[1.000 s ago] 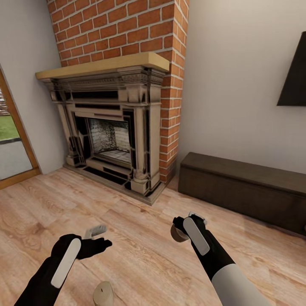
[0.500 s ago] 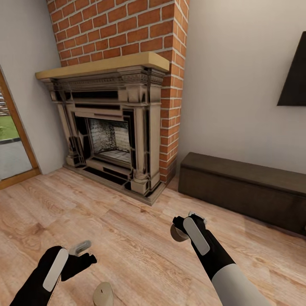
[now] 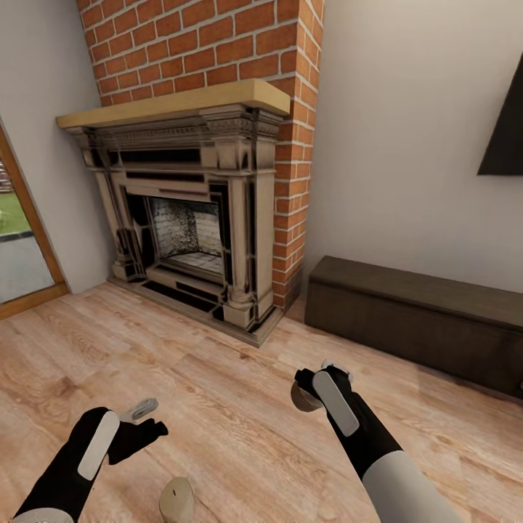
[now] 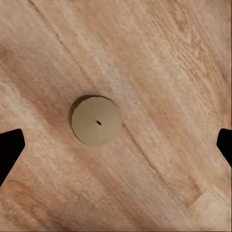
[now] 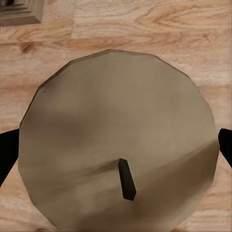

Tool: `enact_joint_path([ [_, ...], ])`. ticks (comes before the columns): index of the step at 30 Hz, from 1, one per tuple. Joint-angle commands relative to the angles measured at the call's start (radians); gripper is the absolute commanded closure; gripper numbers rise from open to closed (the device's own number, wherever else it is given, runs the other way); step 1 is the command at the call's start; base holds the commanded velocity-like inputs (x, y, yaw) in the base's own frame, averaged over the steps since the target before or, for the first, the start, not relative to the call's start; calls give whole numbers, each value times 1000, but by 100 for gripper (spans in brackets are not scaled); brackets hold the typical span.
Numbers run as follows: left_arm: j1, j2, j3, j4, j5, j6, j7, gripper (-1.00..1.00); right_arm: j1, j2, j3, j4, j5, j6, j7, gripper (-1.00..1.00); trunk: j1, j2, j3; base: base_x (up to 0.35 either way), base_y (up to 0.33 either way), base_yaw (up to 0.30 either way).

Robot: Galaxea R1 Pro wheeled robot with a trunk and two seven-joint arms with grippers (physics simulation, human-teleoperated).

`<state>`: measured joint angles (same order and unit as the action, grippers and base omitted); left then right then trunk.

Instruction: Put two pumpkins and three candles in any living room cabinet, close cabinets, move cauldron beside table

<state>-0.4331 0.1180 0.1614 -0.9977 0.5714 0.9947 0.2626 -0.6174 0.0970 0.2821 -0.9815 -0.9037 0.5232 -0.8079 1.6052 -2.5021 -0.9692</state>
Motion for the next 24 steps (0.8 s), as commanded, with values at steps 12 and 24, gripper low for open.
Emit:
enact_joint_path([
  [12,-6,-28,0,-1,10,5,9,-100,72,-29,86,-408,-13,97,-17,100,4,-3,-40,0,0,0],
  [24,-6,-29,0,0,10,5,0,-100,91,-145,86,-536,-319,200,189,100,10,-6,-86,0,0,0],
])
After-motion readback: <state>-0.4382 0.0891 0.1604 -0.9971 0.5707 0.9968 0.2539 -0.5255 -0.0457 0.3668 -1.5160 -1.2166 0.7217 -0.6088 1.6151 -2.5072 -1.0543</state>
